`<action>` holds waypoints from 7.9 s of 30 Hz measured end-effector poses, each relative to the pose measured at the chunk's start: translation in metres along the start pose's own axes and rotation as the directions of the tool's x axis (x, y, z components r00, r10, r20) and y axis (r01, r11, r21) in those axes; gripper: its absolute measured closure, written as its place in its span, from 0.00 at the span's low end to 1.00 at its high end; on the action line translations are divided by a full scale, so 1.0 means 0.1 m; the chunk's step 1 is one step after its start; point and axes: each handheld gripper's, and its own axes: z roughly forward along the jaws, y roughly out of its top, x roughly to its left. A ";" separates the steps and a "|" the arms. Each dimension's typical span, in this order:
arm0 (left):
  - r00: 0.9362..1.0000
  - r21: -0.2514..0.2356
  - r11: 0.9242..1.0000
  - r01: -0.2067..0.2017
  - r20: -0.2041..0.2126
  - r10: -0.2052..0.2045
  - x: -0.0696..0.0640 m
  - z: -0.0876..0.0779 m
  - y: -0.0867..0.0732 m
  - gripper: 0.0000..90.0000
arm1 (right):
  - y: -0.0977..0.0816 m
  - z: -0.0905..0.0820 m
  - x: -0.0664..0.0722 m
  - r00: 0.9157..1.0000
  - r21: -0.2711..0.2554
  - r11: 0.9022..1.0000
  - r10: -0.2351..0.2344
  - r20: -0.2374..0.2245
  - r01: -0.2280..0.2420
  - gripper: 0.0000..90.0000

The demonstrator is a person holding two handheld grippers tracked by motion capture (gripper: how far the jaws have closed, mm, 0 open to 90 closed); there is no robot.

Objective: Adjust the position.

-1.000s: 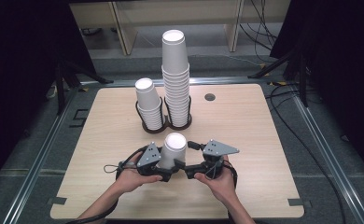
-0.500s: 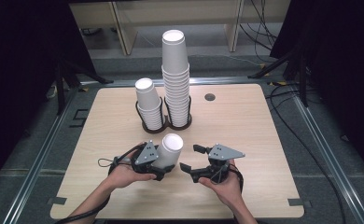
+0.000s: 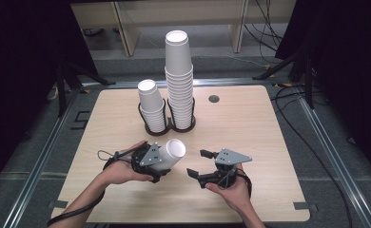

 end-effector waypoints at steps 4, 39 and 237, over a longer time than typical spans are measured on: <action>1.000 0.013 1.000 -0.006 -0.008 0.006 0.03 0.01 0.00 0.23 | 0.00 0.00 0.00 1.000 -0.005 1.000 0.007 -0.008 -0.007 0.16; 0.979 0.182 0.966 -0.181 0.123 0.160 0.14 -0.01 0.21 0.23 | 0.04 0.04 -0.02 0.999 0.019 0.999 -0.045 -0.019 0.045 0.16; 0.983 -0.285 0.956 -0.069 0.142 0.113 0.03 0.10 -0.33 0.00 | 0.02 0.32 0.05 0.966 0.122 0.973 -0.170 -0.193 0.196 0.30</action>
